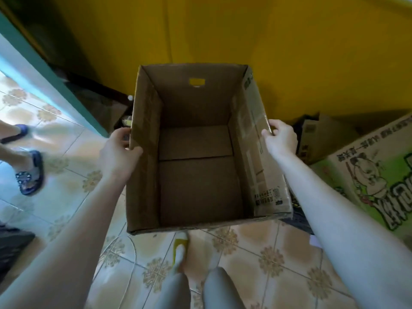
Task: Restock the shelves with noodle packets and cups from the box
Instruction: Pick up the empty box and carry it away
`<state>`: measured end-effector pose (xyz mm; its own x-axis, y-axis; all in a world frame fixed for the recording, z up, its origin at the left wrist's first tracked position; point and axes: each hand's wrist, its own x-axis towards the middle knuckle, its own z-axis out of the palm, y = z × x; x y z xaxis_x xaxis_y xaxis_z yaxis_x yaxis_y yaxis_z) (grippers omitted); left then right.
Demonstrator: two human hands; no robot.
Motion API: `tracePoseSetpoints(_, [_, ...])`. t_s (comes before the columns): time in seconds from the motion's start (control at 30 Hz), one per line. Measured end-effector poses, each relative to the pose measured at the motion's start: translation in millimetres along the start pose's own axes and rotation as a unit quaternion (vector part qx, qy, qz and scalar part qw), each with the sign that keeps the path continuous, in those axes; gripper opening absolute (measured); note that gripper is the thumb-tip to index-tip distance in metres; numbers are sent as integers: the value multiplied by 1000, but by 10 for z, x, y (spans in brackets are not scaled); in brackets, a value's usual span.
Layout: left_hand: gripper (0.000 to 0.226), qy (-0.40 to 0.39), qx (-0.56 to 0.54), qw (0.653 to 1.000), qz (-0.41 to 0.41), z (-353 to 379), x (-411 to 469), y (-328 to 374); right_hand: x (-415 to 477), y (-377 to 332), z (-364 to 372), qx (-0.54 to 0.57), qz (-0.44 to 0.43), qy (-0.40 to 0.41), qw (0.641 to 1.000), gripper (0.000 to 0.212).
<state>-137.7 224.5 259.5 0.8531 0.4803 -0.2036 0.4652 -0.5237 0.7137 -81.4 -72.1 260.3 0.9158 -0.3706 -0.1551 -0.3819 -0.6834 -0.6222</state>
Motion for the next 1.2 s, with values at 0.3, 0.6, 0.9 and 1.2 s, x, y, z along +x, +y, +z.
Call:
tracePoseSetpoints(0.3, [55, -65, -3, 998, -26, 475, 502, 68, 612, 100, 284, 5, 54, 3, 999, 35])
tracePoseSetpoints(0.6, [56, -77, 3, 995, -71, 1015, 638, 115, 1199, 254, 340, -7, 47, -13, 999, 36])
tracePoseSetpoints(0.9, [52, -75, -37, 986, -145, 1453, 645, 174, 1774, 353, 387, 3, -13, -49, 999, 35])
tracePoseSetpoints(1.2, [52, -86, -95, 972, -199, 1840, 659, 186, 2170, 578, 490, -26, -30, -67, 997, 35])
